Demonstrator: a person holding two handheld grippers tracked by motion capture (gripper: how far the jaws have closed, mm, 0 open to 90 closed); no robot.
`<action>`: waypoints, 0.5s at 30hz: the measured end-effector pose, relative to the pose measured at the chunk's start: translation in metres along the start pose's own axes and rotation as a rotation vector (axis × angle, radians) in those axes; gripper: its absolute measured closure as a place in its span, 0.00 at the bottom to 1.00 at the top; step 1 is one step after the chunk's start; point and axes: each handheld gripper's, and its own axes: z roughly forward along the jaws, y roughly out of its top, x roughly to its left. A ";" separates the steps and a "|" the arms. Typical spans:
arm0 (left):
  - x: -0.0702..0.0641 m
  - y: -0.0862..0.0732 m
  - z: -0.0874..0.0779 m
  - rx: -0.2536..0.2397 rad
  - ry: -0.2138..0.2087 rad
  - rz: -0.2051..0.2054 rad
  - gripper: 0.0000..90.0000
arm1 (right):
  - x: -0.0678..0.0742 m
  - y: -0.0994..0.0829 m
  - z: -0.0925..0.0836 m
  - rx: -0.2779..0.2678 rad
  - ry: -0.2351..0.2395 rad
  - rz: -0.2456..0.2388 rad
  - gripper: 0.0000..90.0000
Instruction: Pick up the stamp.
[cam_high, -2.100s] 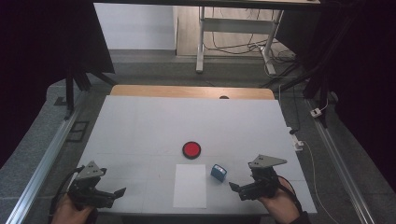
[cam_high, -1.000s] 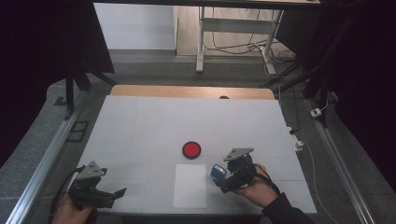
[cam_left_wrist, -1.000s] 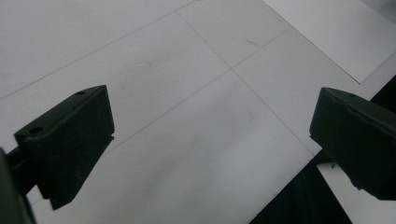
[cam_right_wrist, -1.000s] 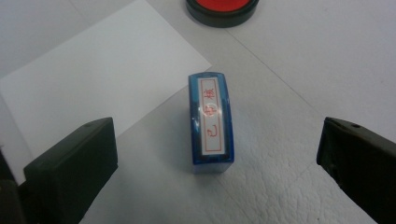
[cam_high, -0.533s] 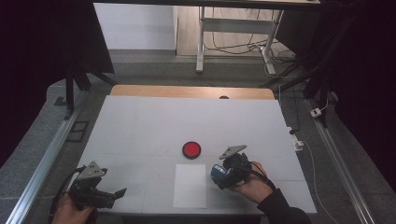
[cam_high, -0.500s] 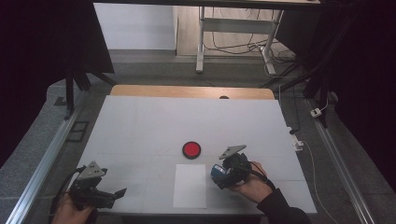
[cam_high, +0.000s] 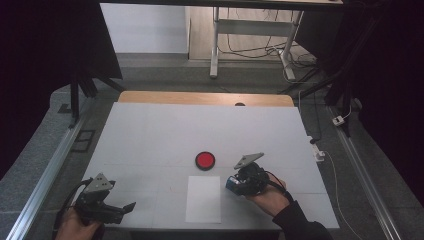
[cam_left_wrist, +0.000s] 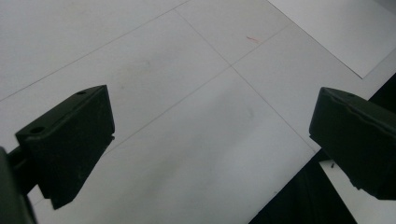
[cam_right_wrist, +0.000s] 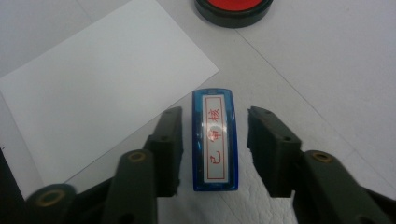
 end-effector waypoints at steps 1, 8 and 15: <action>0.000 0.000 0.000 0.001 0.000 0.002 0.01 | 0.000 0.000 0.000 0.000 0.001 0.001 0.68; 0.000 0.000 0.000 0.001 0.002 0.001 0.01 | -0.001 0.000 0.001 0.012 0.008 0.008 0.78; 0.000 0.000 0.000 0.000 0.004 0.000 0.01 | -0.001 0.000 0.001 0.010 0.018 -0.009 0.78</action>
